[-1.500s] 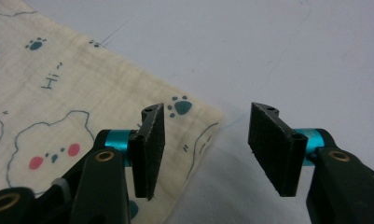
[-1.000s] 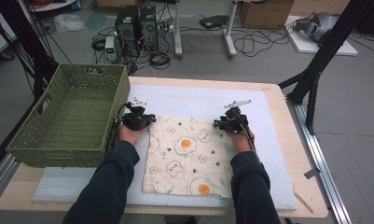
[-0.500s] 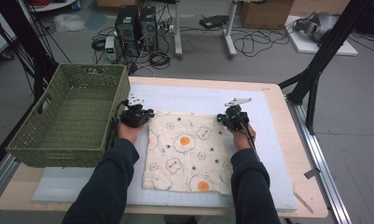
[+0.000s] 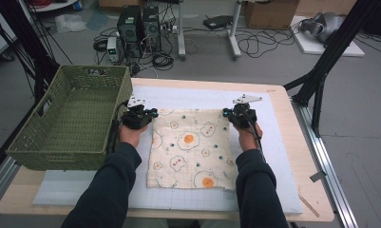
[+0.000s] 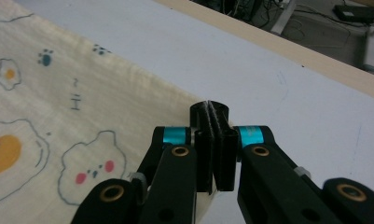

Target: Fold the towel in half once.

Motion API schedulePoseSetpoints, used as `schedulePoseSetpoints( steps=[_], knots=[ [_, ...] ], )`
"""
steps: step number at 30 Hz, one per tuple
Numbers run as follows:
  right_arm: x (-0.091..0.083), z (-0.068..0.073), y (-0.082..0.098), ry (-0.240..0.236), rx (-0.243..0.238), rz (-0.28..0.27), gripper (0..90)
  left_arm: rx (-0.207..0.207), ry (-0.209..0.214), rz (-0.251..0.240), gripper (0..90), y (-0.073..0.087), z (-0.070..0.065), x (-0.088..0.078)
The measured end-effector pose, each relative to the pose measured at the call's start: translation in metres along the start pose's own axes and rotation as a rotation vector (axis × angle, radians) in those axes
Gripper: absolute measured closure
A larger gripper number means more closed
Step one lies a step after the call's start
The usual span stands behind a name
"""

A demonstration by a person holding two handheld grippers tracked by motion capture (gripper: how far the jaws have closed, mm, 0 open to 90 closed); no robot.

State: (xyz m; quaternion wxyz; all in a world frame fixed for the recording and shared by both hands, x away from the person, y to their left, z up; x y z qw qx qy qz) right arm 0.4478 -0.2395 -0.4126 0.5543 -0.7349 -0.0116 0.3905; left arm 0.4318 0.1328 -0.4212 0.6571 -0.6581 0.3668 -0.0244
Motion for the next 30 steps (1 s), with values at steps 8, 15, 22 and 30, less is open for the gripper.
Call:
schedulePoseSetpoints(
  steps=[8, 15, 22, 30],
  knots=[
    [-0.018, 0.006, 0.003, -0.028, -0.043, -0.005, 89.2, 0.040, 0.020, 0.005, 86.1, -0.006, -0.011, -0.016],
    [-0.037, 0.018, 0.011, -0.053, -0.060, -0.026, 89.2, 0.089, 0.066, -0.012, 86.0, 0.001, -0.025, -0.036],
    [-0.053, 0.026, 0.021, -0.073, -0.065, -0.021, 89.2, 0.075, 0.106, -0.042, 85.9, 0.013, -0.029, -0.057],
    [-0.074, 0.040, 0.030, -0.088, -0.083, -0.064, 89.2, 0.090, 0.161, -0.064, 85.9, 0.029, -0.040, -0.077]
  ],
)
Point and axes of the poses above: each handheld gripper's, and its own axes: x roughly forward along the jaws, y roughly out of its underside, z roughly to its left, the point moved 1 cm from there along x, roughly forward along the jaws, and after that the axes turned 2 degrees about -x, right-handed, at the moved point
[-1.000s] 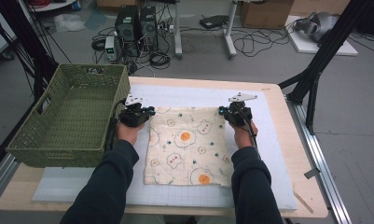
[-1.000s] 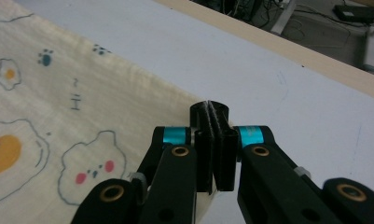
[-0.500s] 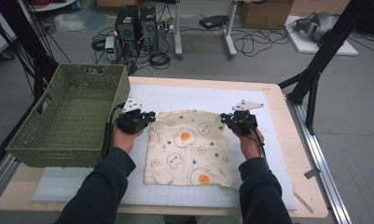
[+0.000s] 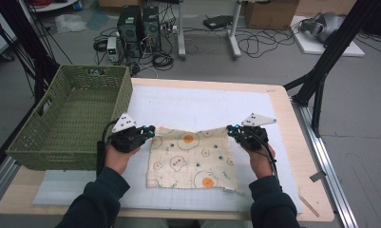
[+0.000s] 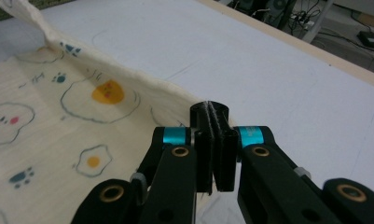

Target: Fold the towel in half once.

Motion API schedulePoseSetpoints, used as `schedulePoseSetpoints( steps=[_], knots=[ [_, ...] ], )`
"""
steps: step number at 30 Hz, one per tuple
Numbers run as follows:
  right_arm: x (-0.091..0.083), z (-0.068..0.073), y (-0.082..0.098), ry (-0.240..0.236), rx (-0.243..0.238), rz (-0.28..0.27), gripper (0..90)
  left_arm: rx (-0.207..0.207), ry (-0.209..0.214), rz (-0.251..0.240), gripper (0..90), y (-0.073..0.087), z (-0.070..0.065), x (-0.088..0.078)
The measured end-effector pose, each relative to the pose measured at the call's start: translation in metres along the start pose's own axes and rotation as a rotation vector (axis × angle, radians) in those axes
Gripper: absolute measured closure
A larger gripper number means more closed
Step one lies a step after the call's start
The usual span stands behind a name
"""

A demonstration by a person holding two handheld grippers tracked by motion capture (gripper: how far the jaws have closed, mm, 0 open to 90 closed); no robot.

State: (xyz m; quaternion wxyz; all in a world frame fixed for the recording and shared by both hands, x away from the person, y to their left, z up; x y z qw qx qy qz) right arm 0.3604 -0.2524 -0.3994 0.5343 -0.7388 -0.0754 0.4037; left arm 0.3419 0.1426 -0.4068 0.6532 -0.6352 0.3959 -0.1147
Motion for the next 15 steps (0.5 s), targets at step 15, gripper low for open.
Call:
schedulePoseSetpoints(
  steps=[15],
  knots=[
    [-0.035, 0.034, 0.039, -0.032, -0.035, 0.021, 89.1, 0.029, 0.058, 0.024, 85.9, 0.028, -0.022, -0.021]
  ],
)
Point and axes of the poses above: each handheld gripper's, and its own axes: x roughly forward along the jaws, y roughly out of its underside, z roughly to its left, the point moved 1 cm from there along x, roughly forward along the jaws, and after that the axes turned 2 degrees about -x, right-handed, at the moved point
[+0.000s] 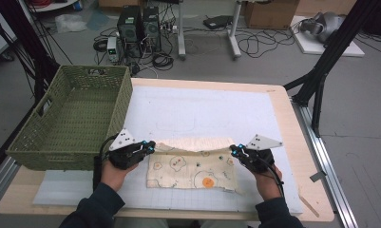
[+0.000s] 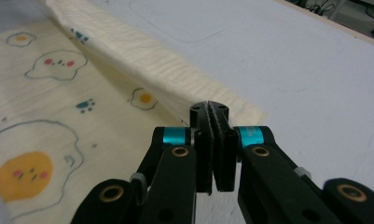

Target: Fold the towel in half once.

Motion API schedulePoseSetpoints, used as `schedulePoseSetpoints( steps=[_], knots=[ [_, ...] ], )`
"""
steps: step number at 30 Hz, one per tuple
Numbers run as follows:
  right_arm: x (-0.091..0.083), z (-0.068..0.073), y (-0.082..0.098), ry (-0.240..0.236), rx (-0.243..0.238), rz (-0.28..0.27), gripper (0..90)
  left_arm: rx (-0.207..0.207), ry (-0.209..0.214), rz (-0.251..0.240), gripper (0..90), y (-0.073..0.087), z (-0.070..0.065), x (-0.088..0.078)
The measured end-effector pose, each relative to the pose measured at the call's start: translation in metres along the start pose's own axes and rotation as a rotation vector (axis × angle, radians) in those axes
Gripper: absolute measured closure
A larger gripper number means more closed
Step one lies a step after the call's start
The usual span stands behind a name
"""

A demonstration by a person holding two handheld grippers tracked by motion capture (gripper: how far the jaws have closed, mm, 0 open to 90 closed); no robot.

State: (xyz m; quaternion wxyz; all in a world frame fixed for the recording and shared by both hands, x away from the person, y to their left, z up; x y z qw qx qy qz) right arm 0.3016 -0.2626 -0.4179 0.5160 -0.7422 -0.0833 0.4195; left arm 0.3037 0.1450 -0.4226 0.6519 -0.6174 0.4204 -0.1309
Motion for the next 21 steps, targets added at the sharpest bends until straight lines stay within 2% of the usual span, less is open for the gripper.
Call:
schedulePoseSetpoints(
  steps=[5, 9, 14, 18, 21],
  knots=[
    [-0.007, 0.009, 0.009, -0.020, -0.008, 0.012, 89.1, 0.020, 0.023, -0.001, 85.9, 0.007, -0.011, -0.007],
    [-0.012, 0.015, 0.014, -0.030, -0.022, 0.029, 89.0, 0.020, 0.043, 0.007, 85.9, 0.014, -0.018, -0.011],
    [-0.017, 0.021, 0.019, -0.051, -0.023, 0.045, 89.0, 0.018, 0.054, 0.027, 85.9, 0.020, -0.019, -0.017],
    [-0.020, 0.027, 0.024, -0.071, -0.054, 0.062, 88.8, 0.021, 0.070, 0.062, 85.6, 0.027, -0.021, -0.019],
    [-0.021, 0.029, 0.028, -0.087, -0.051, 0.080, 88.3, 0.020, 0.073, 0.083, 85.0, 0.031, -0.023, -0.018]
  ],
)
Point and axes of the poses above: each handheld gripper's, and its own axes: x roughly forward along the jaws, y roughly out of its underside, z roughly to its left, the point moved 1 cm from there along x, roughly forward along the jaws, and after that the axes turned 2 degrees about -x, right-handed, at the moved point
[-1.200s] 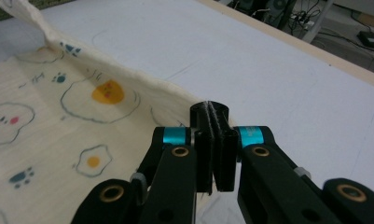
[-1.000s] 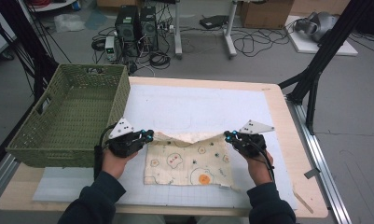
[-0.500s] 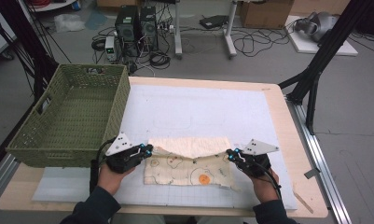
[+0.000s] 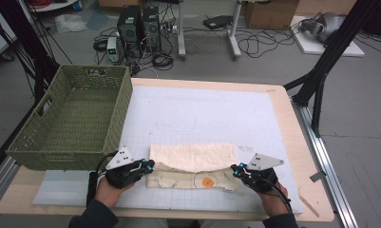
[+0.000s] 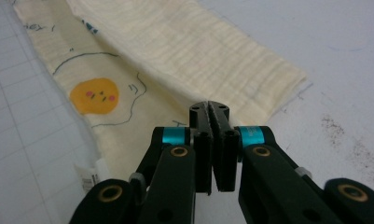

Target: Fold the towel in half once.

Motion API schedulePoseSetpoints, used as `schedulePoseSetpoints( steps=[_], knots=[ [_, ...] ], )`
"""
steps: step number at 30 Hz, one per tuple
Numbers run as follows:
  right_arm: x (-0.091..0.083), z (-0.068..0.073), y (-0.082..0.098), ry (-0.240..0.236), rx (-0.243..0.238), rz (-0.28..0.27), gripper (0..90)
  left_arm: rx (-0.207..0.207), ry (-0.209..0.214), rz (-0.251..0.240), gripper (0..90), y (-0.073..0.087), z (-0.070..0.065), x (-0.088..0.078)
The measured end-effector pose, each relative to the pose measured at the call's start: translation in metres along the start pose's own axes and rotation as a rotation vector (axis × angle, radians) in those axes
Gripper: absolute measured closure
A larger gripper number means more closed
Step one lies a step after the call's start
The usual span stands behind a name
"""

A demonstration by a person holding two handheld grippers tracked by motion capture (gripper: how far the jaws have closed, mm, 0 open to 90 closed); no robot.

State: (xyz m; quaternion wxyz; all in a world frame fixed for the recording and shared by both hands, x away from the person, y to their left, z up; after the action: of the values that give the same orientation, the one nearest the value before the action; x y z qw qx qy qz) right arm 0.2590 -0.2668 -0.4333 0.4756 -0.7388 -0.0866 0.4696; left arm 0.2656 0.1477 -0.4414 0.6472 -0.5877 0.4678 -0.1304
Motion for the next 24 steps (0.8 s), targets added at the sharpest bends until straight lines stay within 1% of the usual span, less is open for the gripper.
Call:
schedulePoseSetpoints(
  steps=[1, 2, 3, 4, 6, 7, 8, 9, 10, 11, 14, 16, 18, 19, 21, 22, 23, 24],
  knots=[
    [0.000, 0.000, 0.001, -0.004, 0.006, 0.001, 84.3, -0.014, 0.004, 0.007, 83.7, 0.001, 0.001, 0.001],
    [0.000, -0.001, 0.001, -0.016, 0.027, -0.002, 75.5, -0.031, 0.009, 0.009, 82.0, 0.001, 0.001, 0.001],
    [0.000, -0.002, 0.001, -0.028, 0.051, 0.001, 71.5, -0.047, 0.010, 0.013, 77.6, 0.000, 0.003, 0.001],
    [-0.002, -0.003, 0.001, -0.028, 0.063, -0.001, 69.1, -0.068, 0.007, 0.008, 69.4, -0.001, 0.004, 0.001],
    [-0.007, -0.006, 0.000, -0.014, 0.075, -0.029, 64.0, -0.109, -0.005, -0.017, 55.0, -0.005, 0.008, -0.001],
    [-0.010, -0.008, -0.001, 0.001, 0.088, -0.046, 62.2, -0.122, -0.015, -0.034, 49.2, -0.007, 0.011, -0.003],
    [-0.012, -0.010, -0.002, 0.007, 0.099, -0.056, 61.2, -0.135, -0.024, -0.048, 46.7, -0.010, 0.014, -0.004],
    [-0.014, -0.012, -0.003, 0.017, 0.106, -0.066, 59.8, -0.154, -0.033, -0.064, 45.0, -0.013, 0.017, -0.004],
    [-0.015, -0.014, -0.004, 0.030, 0.116, -0.069, 59.1, -0.163, -0.036, -0.064, 43.8, -0.015, 0.019, -0.004],
    [-0.014, -0.016, -0.005, 0.038, 0.115, -0.072, 58.0, -0.172, -0.043, -0.064, 43.2, -0.018, 0.021, -0.003],
    [-0.008, -0.023, -0.008, 0.066, 0.138, -0.067, 56.3, -0.175, -0.070, -0.043, 43.0, -0.024, 0.026, 0.008],
    [0.000, -0.028, -0.012, 0.088, 0.159, -0.060, 54.8, -0.195, -0.091, -0.010, 42.8, -0.027, 0.030, 0.018],
    [0.011, -0.036, -0.016, 0.107, 0.180, -0.052, 52.2, -0.184, -0.133, 0.023, 42.6, -0.028, 0.034, 0.029],
    [0.015, -0.038, -0.017, 0.112, 0.187, -0.046, 51.9, -0.176, -0.171, 0.038, 42.4, -0.028, 0.037, 0.034],
    [0.027, -0.044, -0.019, 0.115, 0.228, -0.027, 49.9, -0.169, -0.209, 0.065, 41.3, -0.027, 0.042, 0.042],
    [0.033, -0.046, -0.019, 0.129, 0.255, -0.008, 49.3, -0.172, -0.216, 0.072, 41.3, -0.026, 0.044, 0.045],
    [0.038, -0.049, -0.019, 0.137, 0.268, 0.012, 49.4, -0.178, -0.218, 0.084, 41.5, -0.025, 0.046, 0.048],
    [0.042, -0.051, -0.018, 0.136, 0.273, 0.021, 50.2, -0.189, -0.219, 0.095, 41.6, -0.024, 0.048, 0.051]
  ],
)
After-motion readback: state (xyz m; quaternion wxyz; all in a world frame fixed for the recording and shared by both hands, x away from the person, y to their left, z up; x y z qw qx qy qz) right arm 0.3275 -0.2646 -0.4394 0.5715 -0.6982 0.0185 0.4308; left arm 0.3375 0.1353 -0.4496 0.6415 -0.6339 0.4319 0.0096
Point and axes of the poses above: each handheld gripper's, and its own axes: x roughly forward along the jaws, y roughly out of its underside, z roughly to its left, the point moved 1 cm from there along x, roughly forward along the jaws, and after that the axes turned 2 degrees about -x, right-handed, at the moved point
